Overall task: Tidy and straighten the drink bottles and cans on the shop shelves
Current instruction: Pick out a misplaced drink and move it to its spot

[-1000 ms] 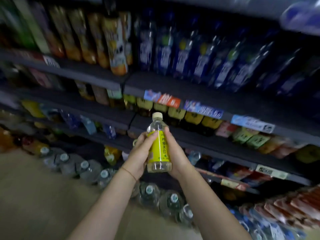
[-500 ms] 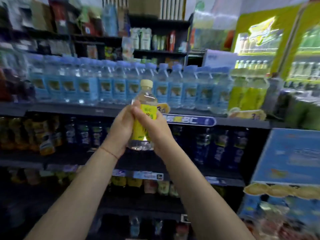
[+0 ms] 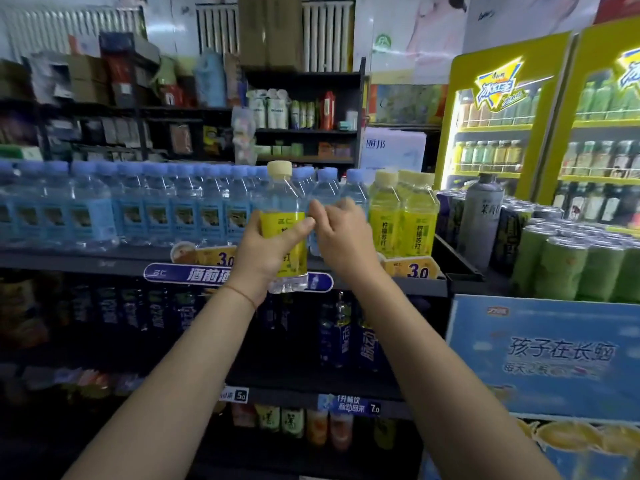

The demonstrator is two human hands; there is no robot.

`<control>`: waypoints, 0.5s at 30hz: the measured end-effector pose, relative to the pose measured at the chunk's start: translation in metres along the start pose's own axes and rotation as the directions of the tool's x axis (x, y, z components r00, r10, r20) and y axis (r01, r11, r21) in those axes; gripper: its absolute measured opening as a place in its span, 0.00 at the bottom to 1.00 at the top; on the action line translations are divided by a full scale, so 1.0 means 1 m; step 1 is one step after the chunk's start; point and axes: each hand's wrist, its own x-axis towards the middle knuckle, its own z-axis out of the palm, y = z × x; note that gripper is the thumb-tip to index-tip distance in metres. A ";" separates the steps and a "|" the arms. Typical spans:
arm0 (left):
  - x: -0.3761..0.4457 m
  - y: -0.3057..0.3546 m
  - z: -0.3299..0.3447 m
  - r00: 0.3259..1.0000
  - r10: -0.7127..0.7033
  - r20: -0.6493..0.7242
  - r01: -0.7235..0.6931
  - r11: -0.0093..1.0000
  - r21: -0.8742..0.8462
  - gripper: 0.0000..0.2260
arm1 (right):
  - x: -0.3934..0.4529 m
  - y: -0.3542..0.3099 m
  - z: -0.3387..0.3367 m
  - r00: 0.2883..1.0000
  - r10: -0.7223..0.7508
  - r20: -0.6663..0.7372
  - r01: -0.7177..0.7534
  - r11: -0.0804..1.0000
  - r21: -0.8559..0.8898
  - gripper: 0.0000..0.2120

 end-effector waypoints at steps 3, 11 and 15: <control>0.014 -0.002 -0.002 0.998 0.059 -0.018 -0.058 0.996 0.070 0.17 | 0.033 0.022 -0.005 0.950 -0.147 -0.277 0.050 0.944 -0.327 0.11; 0.036 -0.021 -0.015 0.998 0.041 0.052 -0.047 0.992 0.114 0.16 | 0.085 0.037 0.000 0.985 -0.043 -0.165 -0.055 0.836 -0.545 0.14; 0.042 -0.024 -0.016 0.998 0.019 0.054 -0.024 0.994 0.104 0.18 | 0.087 0.026 -0.002 0.979 -0.093 -0.180 -0.028 0.818 -0.575 0.15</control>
